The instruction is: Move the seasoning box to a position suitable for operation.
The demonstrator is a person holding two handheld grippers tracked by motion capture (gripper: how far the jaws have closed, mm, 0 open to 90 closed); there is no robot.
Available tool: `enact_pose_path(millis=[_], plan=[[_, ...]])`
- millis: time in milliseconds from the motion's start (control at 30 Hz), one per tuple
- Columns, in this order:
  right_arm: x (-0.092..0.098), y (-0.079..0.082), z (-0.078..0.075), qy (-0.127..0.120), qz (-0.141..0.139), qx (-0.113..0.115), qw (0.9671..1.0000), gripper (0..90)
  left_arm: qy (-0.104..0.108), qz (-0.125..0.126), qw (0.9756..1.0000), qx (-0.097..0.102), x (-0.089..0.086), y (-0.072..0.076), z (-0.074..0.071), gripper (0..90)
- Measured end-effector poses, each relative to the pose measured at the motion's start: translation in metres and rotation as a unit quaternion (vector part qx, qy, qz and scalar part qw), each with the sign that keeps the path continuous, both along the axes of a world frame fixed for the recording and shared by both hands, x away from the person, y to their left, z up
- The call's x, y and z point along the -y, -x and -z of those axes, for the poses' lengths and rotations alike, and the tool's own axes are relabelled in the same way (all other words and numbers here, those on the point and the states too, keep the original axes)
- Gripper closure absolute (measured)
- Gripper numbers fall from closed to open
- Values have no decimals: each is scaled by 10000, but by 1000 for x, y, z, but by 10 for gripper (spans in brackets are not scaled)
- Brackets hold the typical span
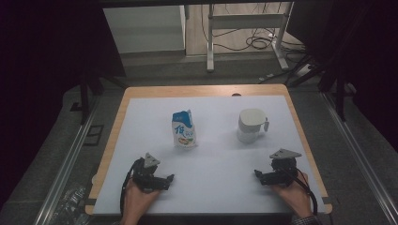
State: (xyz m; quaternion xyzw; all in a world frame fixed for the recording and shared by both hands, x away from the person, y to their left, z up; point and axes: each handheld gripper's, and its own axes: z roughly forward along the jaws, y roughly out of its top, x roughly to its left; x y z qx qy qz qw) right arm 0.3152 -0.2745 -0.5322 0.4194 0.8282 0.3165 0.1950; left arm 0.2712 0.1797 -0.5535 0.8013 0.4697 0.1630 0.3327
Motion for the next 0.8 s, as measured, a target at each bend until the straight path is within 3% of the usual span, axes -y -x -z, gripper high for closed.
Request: enact_pose_path(millis=[300,500,700,800], plan=[[-1,0,-1,37,54,-48,10000,0,4,0,10000,0,0,0,0,0],[-6,2,-7,137,11,-177,9997,98,7,-1,10000,2,0,0,0,0],[-15,3,-12,337,-77,6,9994,167,7,-1,10000,2,0,0,0,0],[-17,5,-16,296,-131,152,9994,200,8,0,10000,2,0,0,0,0]])
